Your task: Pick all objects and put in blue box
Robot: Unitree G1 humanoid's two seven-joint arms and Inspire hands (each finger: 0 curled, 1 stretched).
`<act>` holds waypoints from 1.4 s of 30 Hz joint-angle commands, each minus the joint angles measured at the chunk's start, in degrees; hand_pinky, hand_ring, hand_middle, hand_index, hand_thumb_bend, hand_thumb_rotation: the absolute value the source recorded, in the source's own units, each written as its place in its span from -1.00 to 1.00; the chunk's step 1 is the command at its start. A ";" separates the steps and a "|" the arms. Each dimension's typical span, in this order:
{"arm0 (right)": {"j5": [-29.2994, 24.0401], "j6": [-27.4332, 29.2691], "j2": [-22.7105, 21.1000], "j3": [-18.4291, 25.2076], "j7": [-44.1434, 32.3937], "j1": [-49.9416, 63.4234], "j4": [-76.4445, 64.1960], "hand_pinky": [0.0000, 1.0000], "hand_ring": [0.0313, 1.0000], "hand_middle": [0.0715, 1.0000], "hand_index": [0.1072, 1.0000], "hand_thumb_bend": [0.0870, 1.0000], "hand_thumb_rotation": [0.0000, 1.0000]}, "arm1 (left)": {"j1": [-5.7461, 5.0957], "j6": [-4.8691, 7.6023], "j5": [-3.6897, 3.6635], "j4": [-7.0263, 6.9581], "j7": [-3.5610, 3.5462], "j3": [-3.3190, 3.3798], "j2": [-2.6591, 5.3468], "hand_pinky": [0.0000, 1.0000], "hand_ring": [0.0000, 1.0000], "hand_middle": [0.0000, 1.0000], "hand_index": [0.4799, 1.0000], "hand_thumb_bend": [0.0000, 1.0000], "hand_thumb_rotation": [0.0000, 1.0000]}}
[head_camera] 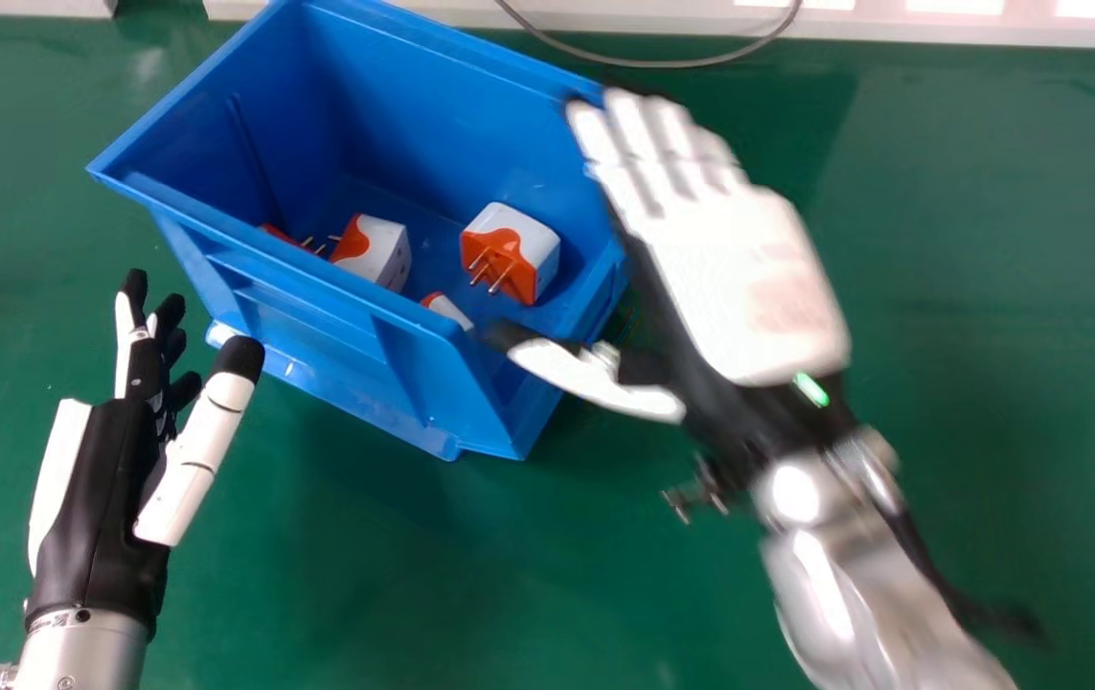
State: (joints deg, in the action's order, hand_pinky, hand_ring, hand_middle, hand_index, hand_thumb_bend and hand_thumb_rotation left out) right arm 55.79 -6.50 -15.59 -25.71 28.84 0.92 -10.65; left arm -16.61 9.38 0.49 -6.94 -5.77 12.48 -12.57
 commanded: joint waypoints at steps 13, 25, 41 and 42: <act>-8.95 9.28 3.18 9.77 10.02 18.76 -4.96 0.78 0.94 0.96 0.92 -0.47 0.91 | 0.12 1.22 0.29 -0.76 -0.08 0.55 -0.60 0.94 1.00 1.00 1.00 0.37 0.70; -40.59 15.59 9.36 16.53 -7.23 24.96 -9.41 0.90 1.00 1.00 1.00 -0.30 1.00 | -0.13 2.38 -0.20 0.05 -0.17 1.43 -0.69 0.91 1.00 1.00 1.00 0.37 0.68; -42.17 8.69 7.63 21.96 -21.12 28.34 -17.24 0.91 1.00 1.00 1.00 -0.27 1.00 | -3.49 6.92 -2.22 1.79 -0.34 4.14 -0.09 0.95 1.00 1.00 1.00 0.44 0.69; -42.33 8.06 7.07 22.62 -22.20 28.33 -17.65 0.91 1.00 1.00 1.00 -0.26 1.00 | -3.85 7.34 -2.40 1.97 -0.48 4.48 -0.25 0.95 1.00 1.00 1.00 0.44 0.69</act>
State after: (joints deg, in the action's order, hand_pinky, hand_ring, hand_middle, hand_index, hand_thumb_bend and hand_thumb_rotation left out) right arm 13.69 2.26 -7.44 -4.61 7.98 29.03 -26.07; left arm -19.66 14.77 -1.12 -4.23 -6.14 15.89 -12.43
